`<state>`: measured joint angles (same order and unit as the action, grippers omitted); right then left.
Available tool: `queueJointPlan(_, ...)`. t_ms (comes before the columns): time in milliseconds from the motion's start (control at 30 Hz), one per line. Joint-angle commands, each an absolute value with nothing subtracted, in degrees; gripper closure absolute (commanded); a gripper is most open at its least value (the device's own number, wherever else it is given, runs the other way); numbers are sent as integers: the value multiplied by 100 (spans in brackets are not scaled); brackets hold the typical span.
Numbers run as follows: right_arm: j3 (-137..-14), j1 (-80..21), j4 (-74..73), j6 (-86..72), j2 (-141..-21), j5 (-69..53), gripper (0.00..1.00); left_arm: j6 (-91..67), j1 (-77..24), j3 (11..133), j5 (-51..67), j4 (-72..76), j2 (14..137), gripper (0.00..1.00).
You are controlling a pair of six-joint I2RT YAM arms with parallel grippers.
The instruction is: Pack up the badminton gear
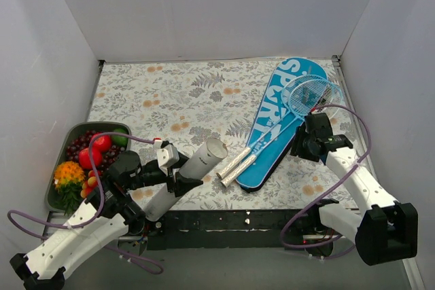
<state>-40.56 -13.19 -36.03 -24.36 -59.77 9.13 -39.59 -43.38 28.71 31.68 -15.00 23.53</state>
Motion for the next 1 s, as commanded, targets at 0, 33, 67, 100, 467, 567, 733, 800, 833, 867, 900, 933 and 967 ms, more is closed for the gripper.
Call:
queueJointPlan(0, -3797, -1038, -2971, -2575, -6126, 677, 44, -3981, -4377, 2892, 3103, -1371, 2250, 39)
queueJointPlan(33, -3753, -994, -2858, -2558, -6187, 616, 45, -3981, -4377, 2892, 3094, -1380, 2233, 39)
queueJointPlan(67, -3683, -915, -2813, -2549, -6231, 589, 46, -3981, -4377, 2892, 3102, -1389, 2224, 39)
queueJointPlan(100, -3657, -879, -2717, -2531, -6275, 571, 47, -3981, -4386, 2883, 3076, -1389, 2198, 38)
queueJointPlan(467, -3428, -773, -2435, -2496, -6794, 624, 55, -3990, -4386, 2865, 3067, -1389, 2153, 38)
queueJointPlan(567, -3375, -773, -2417, -2496, -6855, 659, 57, -3990, -4386, 2874, 3067, -1380, 2145, 38)
queueJointPlan(733, -3287, -765, -2426, -2496, -6847, 773, 57, -3981, -4395, 2857, 3067, -1362, 2136, 38)
queueJointPlan(800, -3261, -765, -2400, -2487, -6873, 791, 58, -3990, -4395, 2865, 3067, -1362, 2136, 38)
queueJointPlan(833, -3243, -773, -2391, -2487, -6934, 782, 59, -3990, -4395, 2857, 3059, -1362, 2136, 38)
queueJointPlan(867, -3208, -773, -2373, -2505, -6961, 791, 61, -3990, -4403, 2856, 3059, -1371, 2118, 38)
queueJointPlan(900, -3182, -765, -2330, -2514, -6987, 774, 62, -3990, -4395, 2856, 3050, -1371, 2109, 38)
queueJointPlan(933, -3173, -765, -2312, -2522, -7040, 747, 64, -3990, -4403, 2848, 3050, -1380, 2101, 38)
queueJointPlan(967, -3190, -765, -2320, -2522, -7049, 747, 68, -3999, -4395, 2856, 3050, -1380, 2074, 37)
